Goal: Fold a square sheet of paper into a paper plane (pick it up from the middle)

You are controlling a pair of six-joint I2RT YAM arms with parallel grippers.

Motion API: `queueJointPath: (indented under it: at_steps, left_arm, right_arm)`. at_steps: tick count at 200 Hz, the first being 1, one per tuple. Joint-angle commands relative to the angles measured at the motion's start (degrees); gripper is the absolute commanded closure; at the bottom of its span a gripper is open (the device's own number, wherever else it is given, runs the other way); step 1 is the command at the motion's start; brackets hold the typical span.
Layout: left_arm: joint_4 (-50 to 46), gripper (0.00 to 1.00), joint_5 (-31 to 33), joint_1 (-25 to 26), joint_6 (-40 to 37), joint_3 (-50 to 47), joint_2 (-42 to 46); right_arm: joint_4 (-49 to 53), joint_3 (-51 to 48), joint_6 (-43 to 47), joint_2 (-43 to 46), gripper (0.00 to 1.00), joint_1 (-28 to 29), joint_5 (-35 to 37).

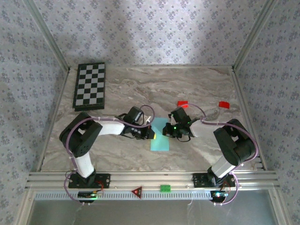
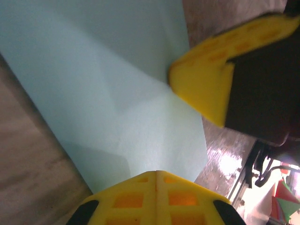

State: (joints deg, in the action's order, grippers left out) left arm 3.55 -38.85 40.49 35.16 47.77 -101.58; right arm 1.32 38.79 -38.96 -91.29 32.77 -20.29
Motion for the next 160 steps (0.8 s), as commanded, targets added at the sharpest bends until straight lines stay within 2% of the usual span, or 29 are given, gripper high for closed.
queueJointPath:
  at_steps: [1, 94, 160]
  left_arm:
    - [-1.18, 0.99, -1.73, -0.93, -0.56, 3.73, -1.45]
    - [-4.04, 0.99, 1.43, -0.97, -2.47, 3.23, -6.94]
    - [-7.29, 1.00, 0.29, -1.53, -2.27, 9.31, -3.48]
  right_arm:
    - [7.53, -1.61, 1.17, -1.97, 0.96, 0.11, 4.53]
    - [7.70, -1.53, 1.25, -1.89, 0.95, 0.18, 4.41]
    - [8.55, -1.01, 1.62, -1.46, 0.95, -0.15, 4.36]
